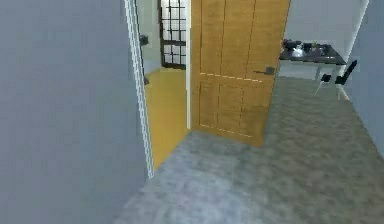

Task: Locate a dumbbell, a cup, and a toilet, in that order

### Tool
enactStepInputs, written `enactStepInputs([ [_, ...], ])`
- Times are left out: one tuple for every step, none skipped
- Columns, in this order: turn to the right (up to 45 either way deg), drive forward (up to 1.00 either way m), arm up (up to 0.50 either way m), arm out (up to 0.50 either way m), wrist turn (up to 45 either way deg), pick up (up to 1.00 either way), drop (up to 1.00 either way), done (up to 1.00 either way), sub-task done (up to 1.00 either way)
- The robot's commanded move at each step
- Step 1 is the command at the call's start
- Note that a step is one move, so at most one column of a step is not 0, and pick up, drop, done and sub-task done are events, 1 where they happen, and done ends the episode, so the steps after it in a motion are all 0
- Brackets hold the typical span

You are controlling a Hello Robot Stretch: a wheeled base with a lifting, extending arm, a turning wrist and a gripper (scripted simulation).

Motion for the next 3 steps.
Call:
enactStepInputs([
  [0.0, 1.0, 0.0, 0.0, 0.0, 0.0, 0.0, 0.0, 0.0],
  [6.0, 0.0, 0.0, 0.0, 0.0, 0.0, 0.0, 0.0, 0.0],
  [0.0, 0.6, 0.0, 0.0, 0.0, 0.0, 0.0, 0.0, 0.0],
])
